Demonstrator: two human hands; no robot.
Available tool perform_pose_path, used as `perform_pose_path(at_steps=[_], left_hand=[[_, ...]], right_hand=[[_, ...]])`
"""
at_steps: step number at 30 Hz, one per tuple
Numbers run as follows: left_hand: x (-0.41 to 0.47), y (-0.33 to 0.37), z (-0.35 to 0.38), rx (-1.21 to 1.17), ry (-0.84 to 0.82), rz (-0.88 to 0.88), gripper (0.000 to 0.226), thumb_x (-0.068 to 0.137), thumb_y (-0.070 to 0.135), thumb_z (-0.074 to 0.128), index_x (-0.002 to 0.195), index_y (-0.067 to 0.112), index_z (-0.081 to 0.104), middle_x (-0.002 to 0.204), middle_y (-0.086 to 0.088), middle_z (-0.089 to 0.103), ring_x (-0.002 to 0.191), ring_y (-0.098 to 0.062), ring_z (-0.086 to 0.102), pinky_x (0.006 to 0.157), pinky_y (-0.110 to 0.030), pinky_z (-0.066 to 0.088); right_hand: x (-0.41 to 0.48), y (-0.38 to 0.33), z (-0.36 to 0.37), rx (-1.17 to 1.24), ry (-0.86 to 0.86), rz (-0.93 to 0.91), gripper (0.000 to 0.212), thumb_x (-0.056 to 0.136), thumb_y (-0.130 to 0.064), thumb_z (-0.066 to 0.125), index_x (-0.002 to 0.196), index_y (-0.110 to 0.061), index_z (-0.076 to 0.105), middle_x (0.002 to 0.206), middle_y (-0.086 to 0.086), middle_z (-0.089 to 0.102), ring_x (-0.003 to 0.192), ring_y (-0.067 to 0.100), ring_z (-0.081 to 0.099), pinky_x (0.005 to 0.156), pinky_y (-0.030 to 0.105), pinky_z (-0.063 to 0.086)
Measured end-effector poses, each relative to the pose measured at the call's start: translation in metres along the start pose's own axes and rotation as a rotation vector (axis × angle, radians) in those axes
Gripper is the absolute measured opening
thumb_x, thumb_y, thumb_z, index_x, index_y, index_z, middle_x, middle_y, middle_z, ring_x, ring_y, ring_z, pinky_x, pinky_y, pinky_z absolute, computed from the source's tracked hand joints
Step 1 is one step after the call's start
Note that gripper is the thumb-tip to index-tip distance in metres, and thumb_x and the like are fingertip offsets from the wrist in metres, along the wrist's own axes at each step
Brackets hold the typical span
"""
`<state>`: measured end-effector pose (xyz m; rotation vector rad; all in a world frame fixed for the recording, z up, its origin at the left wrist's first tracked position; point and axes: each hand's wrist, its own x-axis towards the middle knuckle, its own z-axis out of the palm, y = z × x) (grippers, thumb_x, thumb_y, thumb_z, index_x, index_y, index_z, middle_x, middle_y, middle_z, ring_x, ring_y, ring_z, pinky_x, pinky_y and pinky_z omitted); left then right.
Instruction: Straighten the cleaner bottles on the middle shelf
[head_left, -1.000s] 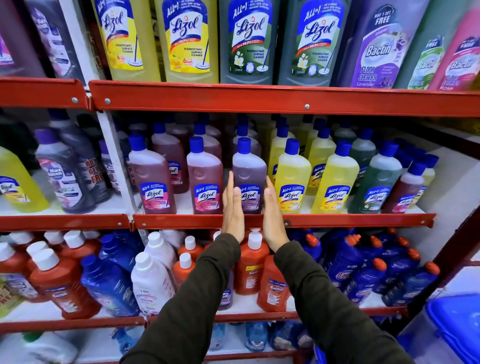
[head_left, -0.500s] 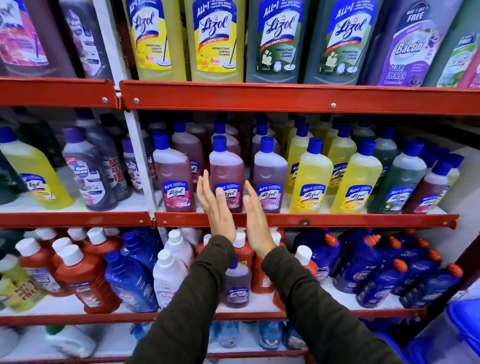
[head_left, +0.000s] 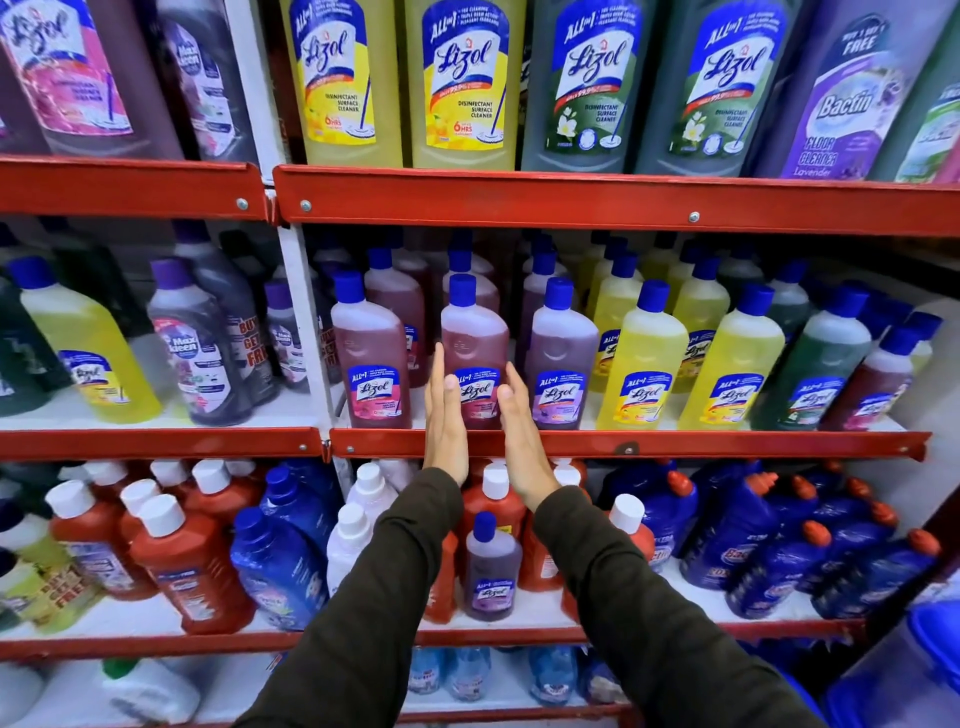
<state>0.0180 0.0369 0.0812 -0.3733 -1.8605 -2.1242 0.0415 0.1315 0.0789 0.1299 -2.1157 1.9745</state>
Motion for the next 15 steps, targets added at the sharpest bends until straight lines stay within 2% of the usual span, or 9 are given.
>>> perform_pose_path(at_steps=[2, 6, 8, 9, 11, 13, 15], left_hand=[[-0.001, 0.001, -0.001, 0.001, -0.010, -0.009, 0.048, 0.088, 0.072, 0.031, 0.135, 0.069, 0.024, 0.161, 0.008, 0.027, 0.142, -0.010, 0.037, 0.116, -0.047, 0.038], [0.001, 0.000, -0.003, 0.030, -0.023, -0.023, 0.048, 0.094, 0.065, 0.029, 0.141, 0.063, 0.022, 0.161, 0.009, 0.025, 0.141, -0.008, 0.038, 0.116, -0.044, 0.038], [0.002, -0.002, -0.003, 0.055, -0.030, -0.020, 0.050, 0.100, 0.057, 0.028, 0.148, 0.054, 0.018, 0.162, 0.009, 0.023, 0.137, -0.001, 0.039, 0.114, -0.035, 0.039], [0.002, -0.003, -0.002, 0.064, -0.029, -0.018, 0.050, 0.102, 0.053, 0.027, 0.150, 0.050, 0.016, 0.161, 0.009, 0.022, 0.132, 0.006, 0.038, 0.111, -0.026, 0.039], [0.001, -0.001, -0.001, 0.069, -0.041, -0.019, 0.051, 0.103, 0.050, 0.027, 0.152, 0.046, 0.015, 0.161, 0.009, 0.020, 0.126, 0.016, 0.035, 0.104, -0.015, 0.035], [0.001, -0.002, -0.001, 0.067, -0.029, -0.011, 0.054, 0.100, 0.054, 0.028, 0.152, 0.046, 0.015, 0.162, 0.007, 0.020, 0.134, 0.004, 0.036, 0.113, -0.026, 0.034], [0.000, -0.002, 0.000, 0.092, 0.022, -0.029, 0.055, 0.098, 0.057, 0.030, 0.150, 0.047, 0.016, 0.162, 0.004, 0.022, 0.140, -0.009, 0.035, 0.118, -0.041, 0.033]], right_hand=[[0.000, 0.001, 0.000, -0.001, 0.003, 0.011, 0.082, 0.095, -0.067, 0.039, 0.166, -0.029, 0.022, 0.170, -0.004, 0.032, 0.154, 0.011, 0.035, 0.128, 0.038, 0.031], [-0.001, -0.001, 0.001, 0.019, 0.006, 0.020, 0.085, 0.092, -0.071, 0.042, 0.165, -0.031, 0.023, 0.169, -0.003, 0.034, 0.154, 0.014, 0.036, 0.128, 0.043, 0.033], [-0.001, -0.001, 0.002, 0.014, 0.000, 0.028, 0.090, 0.087, -0.075, 0.044, 0.164, -0.033, 0.023, 0.169, -0.003, 0.034, 0.154, 0.016, 0.037, 0.128, 0.046, 0.034], [0.000, 0.001, 0.000, 0.015, 0.001, 0.026, 0.089, 0.088, -0.074, 0.045, 0.164, -0.033, 0.023, 0.169, -0.002, 0.034, 0.154, 0.017, 0.037, 0.128, 0.047, 0.034], [-0.001, -0.002, -0.002, -0.002, -0.014, 0.047, 0.079, 0.097, -0.065, 0.044, 0.165, -0.030, 0.024, 0.168, -0.001, 0.036, 0.152, 0.016, 0.039, 0.127, 0.043, 0.035], [0.000, 0.001, -0.006, 0.012, -0.022, 0.034, 0.067, 0.106, -0.054, 0.042, 0.165, -0.027, 0.025, 0.167, -0.001, 0.037, 0.149, 0.012, 0.039, 0.127, 0.039, 0.033], [-0.001, 0.004, -0.010, 0.007, -0.005, 0.040, 0.066, 0.106, -0.052, 0.044, 0.164, -0.025, 0.029, 0.167, -0.002, 0.038, 0.150, 0.011, 0.039, 0.127, 0.037, 0.034]])
